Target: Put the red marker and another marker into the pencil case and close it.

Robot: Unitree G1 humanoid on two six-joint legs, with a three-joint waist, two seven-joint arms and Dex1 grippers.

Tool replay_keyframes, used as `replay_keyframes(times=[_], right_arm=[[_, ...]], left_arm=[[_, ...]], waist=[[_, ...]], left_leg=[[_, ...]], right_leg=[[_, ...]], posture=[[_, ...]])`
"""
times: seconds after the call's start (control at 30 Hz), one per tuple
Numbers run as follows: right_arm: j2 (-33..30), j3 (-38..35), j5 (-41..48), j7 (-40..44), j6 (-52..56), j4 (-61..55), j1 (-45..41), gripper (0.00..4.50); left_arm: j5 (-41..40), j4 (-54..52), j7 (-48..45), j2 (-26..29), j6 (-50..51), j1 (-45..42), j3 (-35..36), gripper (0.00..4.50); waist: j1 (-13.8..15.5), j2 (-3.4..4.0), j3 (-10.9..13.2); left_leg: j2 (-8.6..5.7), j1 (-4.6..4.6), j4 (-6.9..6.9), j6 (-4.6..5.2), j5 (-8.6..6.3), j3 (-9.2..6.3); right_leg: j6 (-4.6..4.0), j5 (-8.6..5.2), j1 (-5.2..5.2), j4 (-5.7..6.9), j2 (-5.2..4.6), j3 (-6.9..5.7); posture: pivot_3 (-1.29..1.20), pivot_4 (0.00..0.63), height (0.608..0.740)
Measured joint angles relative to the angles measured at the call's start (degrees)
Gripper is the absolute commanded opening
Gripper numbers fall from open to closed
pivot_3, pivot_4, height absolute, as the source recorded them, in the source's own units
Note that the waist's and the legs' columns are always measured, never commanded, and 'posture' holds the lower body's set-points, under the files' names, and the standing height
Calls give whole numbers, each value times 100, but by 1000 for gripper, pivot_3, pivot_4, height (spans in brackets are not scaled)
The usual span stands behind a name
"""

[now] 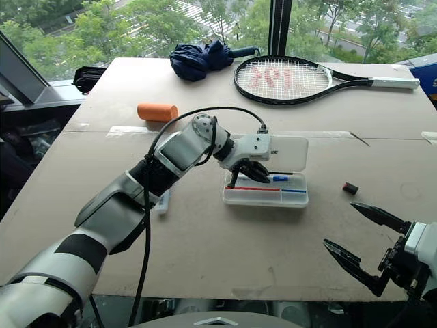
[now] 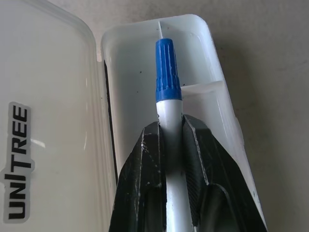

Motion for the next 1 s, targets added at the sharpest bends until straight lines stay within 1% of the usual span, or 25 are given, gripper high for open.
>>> replay_keyframes(times=[0.03,0.07,0.13,0.2,0.27,0.33,0.37,0.4,0.43,0.47,0.5,0.53,0.6,0.63,0.67,0.73,0.8,0.83,0.9,0.97,1.0], right_arm=[[48,-25,-2,-24,-1,-44,69,4500],[64,-34,-2,-26,-2,-65,94,4500],[114,-132,2,-35,-18,-190,215,4500],[120,-160,18,-38,-37,-302,258,4500],[114,-164,67,-44,-31,-395,284,4500],[87,-166,132,-73,8,-472,294,4500],[87,-166,142,-84,19,-475,296,4500],[-24,-59,180,-146,75,-497,139,4500],[-100,81,211,-206,130,-544,-25,4500],[-145,227,233,-269,200,-580,-169,4500],[-221,382,252,-321,273,-597,-325,4500],[-349,576,318,-396,376,-607,-578,4500],[-427,728,371,-433,450,-605,-804,4500],[-529,1002,449,-450,540,-600,-1151,4500],[-609,1254,489,-403,619,-525,-1340,4500],[-713,1464,501,-303,690,-362,-1543,4500],[-822,1661,520,-115,705,-55,-1932,4500],[-855,1744,526,-2,707,135,-2140,4500],[-874,1789,527,70,702,233,-2221,4500],[-904,1863,503,253,693,439,-2289,4500],[-907,1866,487,325,682,529,-2284,4500]], left_arm=[[125,200,-17,-104,-109,-37,1,1082],[177,276,-17,-143,-142,-51,1,1373],[334,388,13,-264,-238,-95,21,2349],[339,344,13,-263,-164,-96,94,3209],[200,-38,-102,-9,214,-33,363,3209],[-152,-733,-242,477,928,114,877,3209],[-239,-885,-268,579,1096,144,1002,3209],[-617,-1645,-212,897,1850,498,1525,3209],[-1038,-2401,-94,1177,2618,939,2128,3209],[-1366,-2956,66,1377,3372,1284,2672,3209],[-1564,-3476,337,1441,4096,1598,3296,3209],[-1636,-4221,806,1376,4961,2015,4159,3209],[-1597,-4685,1164,1341,5408,2324,4638,3209],[-1427,-5449,1713,1287,5882,3002,5313,3209],[-1246,-5946,2149,1201,6338,3528,5719,3209],[-1113,-6411,2576,1157,6690,3966,5998,3209],[-960,-6939,3208,925,6872,4498,6231,3209],[-877,-7114,3617,687,6909,4730,6156,3209],[-852,-7149,3892,502,6910,4791,6082,3209],[-682,-7184,4455,-55,6909,4825,5891,3209],[-629,-7154,4683,-234,6908,4923,5714,3209]], waist=[[14,1,1],[26,0,1],[54,1,2],[54,-1,4],[13,2,14],[-51,8,18],[-53,9,18],[-85,13,19],[-194,21,24],[-209,23,25],[-216,21,27],[-201,22,27],[-170,20,26],[-170,21,25],[-118,12,30],[1,-14,39],[78,-21,35],[127,-23,35],[171,-31,34],[195,-32,32],[193,-32,32]], left_leg=[[0,-1,0,0,0,-1],[-1,-2,1,0,0,-1],[-1,-4,2,0,0,1],[-1,-4,2,0,0,1],[5,-4,2,0,0,0],[17,-1,0,0,0,-4],[18,0,0,0,0,-6],[24,2,-2,0,0,-5],[47,10,-5,0,0,5],[48,7,-4,0,0,-4],[52,7,-3,-1,0,-8],[53,7,0,-1,1,-13],[50,7,2,-1,1,-16],[50,19,2,-2,1,-8],[46,15,2,-2,1,-14],[41,6,7,-4,2,-32],[26,17,7,-4,2,-23],[14,16,10,-5,2,-31],[11,15,13,-5,2,-36],[6,22,13,-5,1,-32],[5,22,13,-4,1,-30]], right_leg=[[0,0,0,1,0,-2],[1,0,0,0,0,-2],[2,-1,0,-1,-1,0],[2,-1,0,-2,-2,1],[2,-1,-4,4,1,1],[2,-1,-4,8,7,-3],[1,-1,-3,8,7,-5],[1,-1,-3,8,7,-3],[0,-1,-3,12,10,11],[0,-1,-3,15,10,3],[0,-1,-3,14,15,-2],[0,-1,0,14,14,-11],[1,-1,6,14,13,-16],[1,-1,11,15,10,-5],[1,0,12,14,10,-9],[1,0,14,11,6,-18],[1,0,27,7,-13,-17],[1,1,34,4,-25,-16],[1,1,39,-1,-28,-16],[1,2,48,-5,-32,-17],[2,2,48,-5,-33,-13]], posture=[[0,150,730],[0,150,730],[0,150,730],[0,150,730],[0,150,730],[0,150,730],[0,150,730],[0,150,730],[0,150,730],[0,150,730],[0,150,730],[0,150,730],[0,150,730],[0,150,730],[0,150,730],[0,150,730],[0,150,730],[0,150,730],[0,150,730],[0,150,730],[0,150,730]])
